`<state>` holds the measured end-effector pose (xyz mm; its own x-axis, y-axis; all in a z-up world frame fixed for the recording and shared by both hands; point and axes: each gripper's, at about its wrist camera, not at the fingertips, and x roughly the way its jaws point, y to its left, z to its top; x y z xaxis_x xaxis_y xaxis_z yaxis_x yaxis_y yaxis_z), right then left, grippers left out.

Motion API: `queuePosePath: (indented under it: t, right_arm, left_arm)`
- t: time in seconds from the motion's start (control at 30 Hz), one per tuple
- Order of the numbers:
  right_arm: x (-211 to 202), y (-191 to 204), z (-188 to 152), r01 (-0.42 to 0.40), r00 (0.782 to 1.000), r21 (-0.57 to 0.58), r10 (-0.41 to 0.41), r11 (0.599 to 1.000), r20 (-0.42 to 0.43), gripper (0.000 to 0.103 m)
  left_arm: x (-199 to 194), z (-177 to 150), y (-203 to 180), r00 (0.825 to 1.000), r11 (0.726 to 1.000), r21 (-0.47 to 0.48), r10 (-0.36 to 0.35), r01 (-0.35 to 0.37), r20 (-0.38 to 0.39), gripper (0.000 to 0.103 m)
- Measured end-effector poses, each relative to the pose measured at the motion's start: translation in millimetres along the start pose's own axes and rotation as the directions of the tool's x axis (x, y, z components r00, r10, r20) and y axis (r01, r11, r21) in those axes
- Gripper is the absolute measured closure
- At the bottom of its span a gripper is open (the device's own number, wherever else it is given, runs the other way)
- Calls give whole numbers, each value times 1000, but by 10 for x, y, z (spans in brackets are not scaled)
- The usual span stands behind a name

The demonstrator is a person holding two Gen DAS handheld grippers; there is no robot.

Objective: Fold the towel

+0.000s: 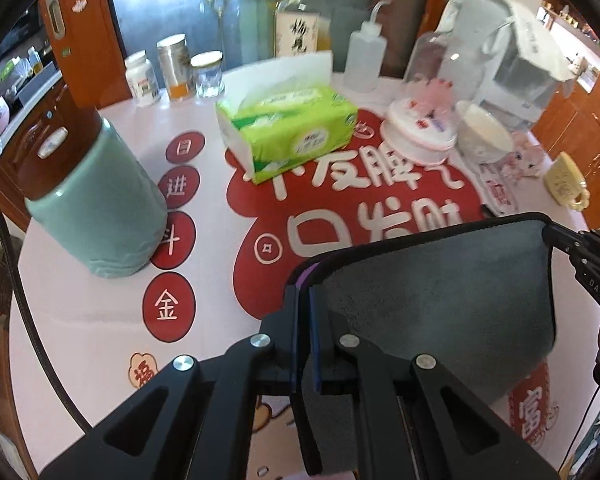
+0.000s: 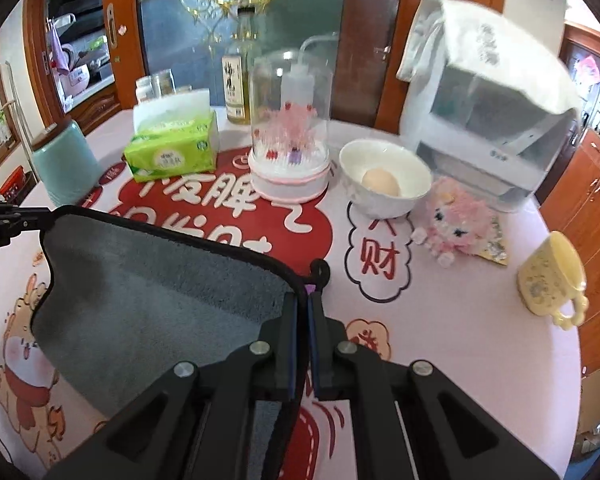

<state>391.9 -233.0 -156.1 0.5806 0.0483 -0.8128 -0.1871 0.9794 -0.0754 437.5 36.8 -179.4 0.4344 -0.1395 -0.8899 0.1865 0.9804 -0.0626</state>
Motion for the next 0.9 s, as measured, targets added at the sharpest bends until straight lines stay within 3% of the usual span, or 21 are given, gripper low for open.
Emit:
queuePosePath:
  t: [0.43, 0.53, 0.6, 0.7, 0.9]
  right_arm:
    - [640, -31, -42, -38, 995, 43, 42, 998, -96, 96]
    - [678, -60, -52, -31, 993, 71, 39, 997, -108, 88]
    - [682, -81, -61, -39, 992, 81, 49, 996, -119, 75]
    - [624, -140, -70, -41, 991, 114, 55, 993, -122, 65]
    - [258, -197, -163, 14, 995, 171, 3, 985, -98, 51]
  left_arm:
    - [446, 90, 142, 998, 995, -93, 20, -25, -57, 95]
    - [418, 101, 198, 998, 991, -131, 33, -40, -52, 84]
    - [343, 97, 244, 999, 987, -155, 38, -43, -39, 69]
    - [190, 53, 294, 997, 981, -178, 79, -79, -11, 49]
    - [-328, -197, 436, 991, 963, -240, 130, -119, 30, 37]
